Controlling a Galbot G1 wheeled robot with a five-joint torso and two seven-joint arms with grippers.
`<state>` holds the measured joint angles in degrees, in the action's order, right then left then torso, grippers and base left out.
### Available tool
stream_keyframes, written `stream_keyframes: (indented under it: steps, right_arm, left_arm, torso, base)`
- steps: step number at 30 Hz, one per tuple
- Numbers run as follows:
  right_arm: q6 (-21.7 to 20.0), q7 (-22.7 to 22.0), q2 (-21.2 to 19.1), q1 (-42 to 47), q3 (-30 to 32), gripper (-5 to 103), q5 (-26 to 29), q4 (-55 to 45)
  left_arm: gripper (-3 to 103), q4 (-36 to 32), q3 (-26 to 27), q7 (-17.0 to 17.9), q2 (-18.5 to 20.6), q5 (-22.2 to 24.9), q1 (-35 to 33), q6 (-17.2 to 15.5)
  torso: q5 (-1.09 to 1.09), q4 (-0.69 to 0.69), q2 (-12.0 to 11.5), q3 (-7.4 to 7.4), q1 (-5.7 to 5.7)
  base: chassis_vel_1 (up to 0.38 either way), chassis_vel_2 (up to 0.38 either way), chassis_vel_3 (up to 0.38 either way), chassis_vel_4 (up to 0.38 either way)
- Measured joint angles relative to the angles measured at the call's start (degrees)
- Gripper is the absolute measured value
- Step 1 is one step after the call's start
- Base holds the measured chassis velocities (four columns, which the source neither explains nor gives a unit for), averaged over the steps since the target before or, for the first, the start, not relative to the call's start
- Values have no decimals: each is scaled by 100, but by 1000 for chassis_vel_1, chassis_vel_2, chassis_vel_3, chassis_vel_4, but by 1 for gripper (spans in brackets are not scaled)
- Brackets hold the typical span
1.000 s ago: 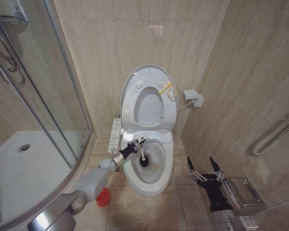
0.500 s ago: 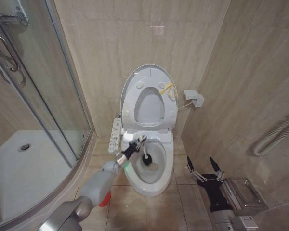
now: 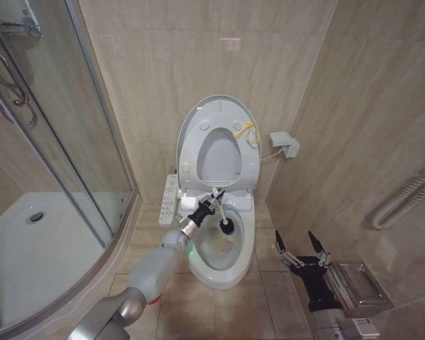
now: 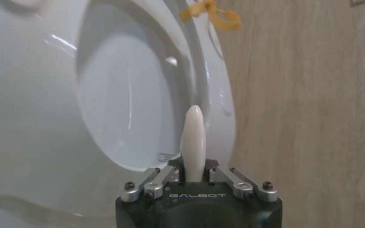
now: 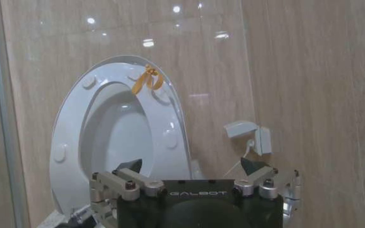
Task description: Open the toilet lid, clean the toilet bowl with a toilet brush, close the toilet lid, and flush.
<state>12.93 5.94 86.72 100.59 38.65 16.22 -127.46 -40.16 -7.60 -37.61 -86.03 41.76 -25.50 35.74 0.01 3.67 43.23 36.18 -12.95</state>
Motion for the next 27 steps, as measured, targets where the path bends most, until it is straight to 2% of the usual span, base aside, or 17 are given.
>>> stream_keyframes:
  steps: [5, 10, 14, 15, 18, 19, 20, 21, 22, 27]
  right_arm:
    - [0, 0, 0, 0, 0, 100, 0, 0]
    - [0, 0, 0, 0, 0, 100, 0, 0]
    - [0, 0, 0, 0, 0, 100, 0, 0]
    - [0, 0, 0, 0, 0, 100, 0, 0]
    - [1, -1, 5, 4, 1, 100, 0, -1]
    - [1, -1, 5, 4, 1, 100, 0, -1]
    - [-4, 4, -7, 1, -3, 100, -4, 1]
    - [4, 0, 0, 0, 0, 100, 3, -3]
    - [1, -1, 1, 0, 1, 100, 0, -2]
    - [0, 0, 0, 0, 0, 100, -1, -2]
  left_arm:
    - [20, 20, -181, -8, -93, 7, -90, -2]
    - [20, 260, -118, -67, -244, -66, -177, 47]
    - [20, 1272, 335, -436, -560, -424, -93, 445]
    - [20, 1272, 335, -436, -560, -424, -93, 445]
    - [19, 1654, 606, -654, -548, -843, -124, 655]
    - [19, 1654, 606, -654, -548, -843, -124, 655]
    - [19, 1648, 640, -656, -507, -908, -148, 668]
    - [19, 1552, 682, -659, -424, -1015, -212, 677]
    - [19, 1402, 709, -652, -343, -1134, -303, 681]
    - [18, 921, 685, -601, -117, -1371, -489, 651]
  torso:
    - [0, 0, 0, 0, 0]
    - [0, -1, 0, 0, 0]
    - [-3, -1, 1, -2, 1]
    - [-3, -1, 1, -2, 1]
    - [2, 4, 1, -1, 2]
    - [2, 4, 1, -1, 2]
    - [-4, -6, 3, -1, 1]
    - [2, 2, 3, -2, 2]
    - [-3, 0, 2, -1, 1]
    - [-1, -1, 0, 1, 1]
  base:
    - [0, 0, 0, 0]
    - [0, 0, 0, 0]
    - [0, 0, 0, 0]
    - [0, 0, 0, 0]
    - [0, 0, 0, 0]
    - [0, 0, 0, 0]
    - [0, 0, 0, 0]
    - [0, 0, 0, 0]
    - [0, 0, 0, 0]
    - [0, 0, 0, 0]
